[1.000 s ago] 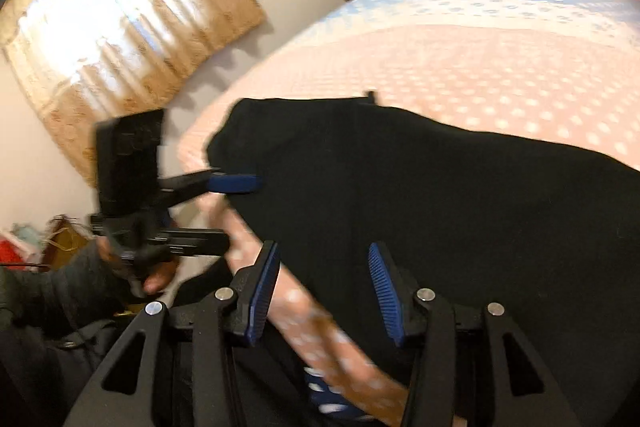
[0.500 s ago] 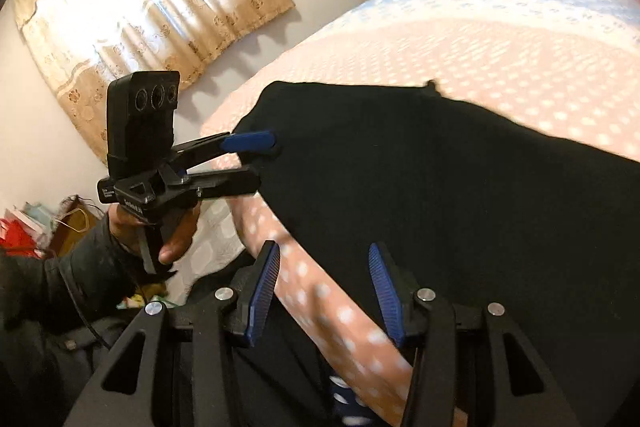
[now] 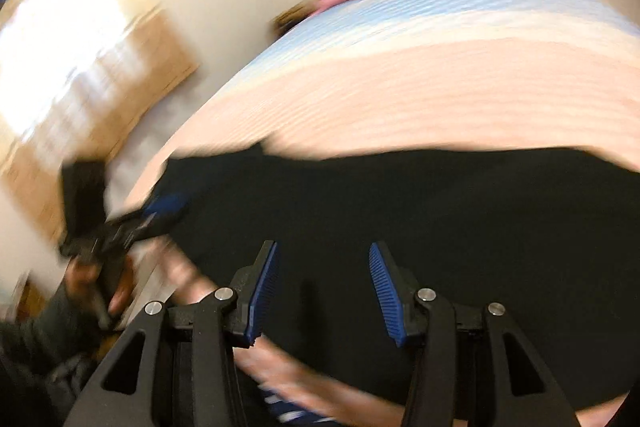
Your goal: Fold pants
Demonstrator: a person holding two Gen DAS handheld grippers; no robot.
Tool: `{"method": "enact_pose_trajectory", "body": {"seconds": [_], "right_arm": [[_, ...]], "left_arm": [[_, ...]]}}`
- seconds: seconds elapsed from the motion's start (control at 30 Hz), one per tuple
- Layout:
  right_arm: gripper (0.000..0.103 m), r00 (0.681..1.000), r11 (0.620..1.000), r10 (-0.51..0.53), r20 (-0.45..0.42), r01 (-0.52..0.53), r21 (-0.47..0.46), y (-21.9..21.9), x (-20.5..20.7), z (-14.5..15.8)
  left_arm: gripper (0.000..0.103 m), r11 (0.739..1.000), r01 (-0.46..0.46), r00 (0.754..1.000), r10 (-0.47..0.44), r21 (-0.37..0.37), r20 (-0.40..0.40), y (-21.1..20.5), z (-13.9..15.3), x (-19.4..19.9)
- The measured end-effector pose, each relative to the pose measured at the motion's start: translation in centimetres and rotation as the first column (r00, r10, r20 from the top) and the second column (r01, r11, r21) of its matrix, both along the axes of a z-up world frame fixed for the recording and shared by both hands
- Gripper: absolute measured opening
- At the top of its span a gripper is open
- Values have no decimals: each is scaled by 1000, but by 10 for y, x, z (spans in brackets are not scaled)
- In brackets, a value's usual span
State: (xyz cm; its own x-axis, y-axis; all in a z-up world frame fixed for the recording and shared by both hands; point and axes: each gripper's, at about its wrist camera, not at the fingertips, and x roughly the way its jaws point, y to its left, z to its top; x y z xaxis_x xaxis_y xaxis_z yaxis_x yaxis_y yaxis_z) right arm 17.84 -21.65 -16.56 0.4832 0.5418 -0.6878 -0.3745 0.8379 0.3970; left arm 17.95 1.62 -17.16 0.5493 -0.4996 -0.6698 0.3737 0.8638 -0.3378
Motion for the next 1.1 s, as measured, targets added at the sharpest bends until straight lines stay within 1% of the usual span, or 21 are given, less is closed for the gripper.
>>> {"method": "enact_pose_trajectory", "body": {"seconds": [0.03, 0.07, 0.13, 0.2, 0.3, 0.37, 0.47, 0.53, 0.6, 0.63, 0.67, 0.7, 0.73, 0.8, 0.9, 0.97, 1.03, 1.07, 1.1], "right_arm": [[49, 997, 996, -80, 8, 80, -32, -25, 2, 2], [49, 990, 988, -138, 16, 139, -74, -40, 4, 3], [49, 969, 952, -244, 40, 247, -183, -67, 9, 0], [49, 972, 961, -232, 28, 234, -150, -81, 12, 1], [49, 975, 956, -216, 49, 222, -191, -83, 10, 5], [49, 969, 942, -232, 90, 247, -226, -88, 8, 12], [49, 952, 918, -264, 153, 297, -264, -95, 2, 25], [49, 938, 885, -295, 182, 340, -318, -106, 6, 26], [49, 919, 841, -336, 206, 391, -373, -114, 8, 24], [50, 910, 809, -358, 211, 415, -416, -122, 9, 18], [52, 908, 793, -370, 196, 419, -442, -126, 12, 12], [57, 908, 793, -383, 168, 417, -445, -134, 15, 3], [61, 903, 807, -393, 173, 429, -406, -141, 15, 3], [61, 900, 822, -406, 160, 436, -367, -151, 15, 5], [61, 901, 818, -402, 163, 433, -379, -153, 14, 8], [61, 898, 828, -404, 175, 440, -347, -162, 11, 17], [61, 880, 827, -435, 189, 473, -302, -179, 6, 30], [61, 861, 822, -472, 191, 508, -259, -198, 0, 36], [61, 836, 813, -520, 174, 547, -199, -223, -6, 41]], "left_arm": [[103, 1000, -1, 1000, 1, 17, -3, -5, -2, 2], [103, 1000, 0, 1000, 0, 28, -6, -10, -4, 4], [103, 999, -7, 1000, 8, 36, -26, -14, -8, 7], [103, 999, -24, 999, 26, 41, -37, -15, -11, 8], [103, 998, -33, 999, 35, 47, -38, -16, -8, 5], [103, 999, -34, 999, 35, 38, -34, -17, -5, 4], [103, 998, -40, 999, 42, 48, -33, -22, -8, 5], [103, 998, -46, 998, 48, 53, -36, -24, -11, 8], [103, 996, -49, 998, 51, 78, -22, -28, -12, 7], [103, 994, -49, 999, 51, 96, -16, -30, -13, 6], [103, 993, -48, 999, 50, 106, -13, -31, -12, 6], [103, 992, -46, 999, 47, 118, -9, -33, -12, 5], [103, 992, -45, 999, 46, 121, -8, -32, -12, 5], [103, 993, -46, 999, 47, 111, -9, -30, -13, 4], [103, 993, -45, 999, 47, 107, -9, -29, -14, 4], [103, 993, -46, 999, 47, 108, -10, -29, -13, 4], [103, 994, -46, 999, 48, 103, -11, -29, -13, 3], [103, 994, -47, 999, 48, 98, -13, -28, -13, 4], [103, 994, -48, 999, 49, 95, -13, -28, -13, 3]]}}
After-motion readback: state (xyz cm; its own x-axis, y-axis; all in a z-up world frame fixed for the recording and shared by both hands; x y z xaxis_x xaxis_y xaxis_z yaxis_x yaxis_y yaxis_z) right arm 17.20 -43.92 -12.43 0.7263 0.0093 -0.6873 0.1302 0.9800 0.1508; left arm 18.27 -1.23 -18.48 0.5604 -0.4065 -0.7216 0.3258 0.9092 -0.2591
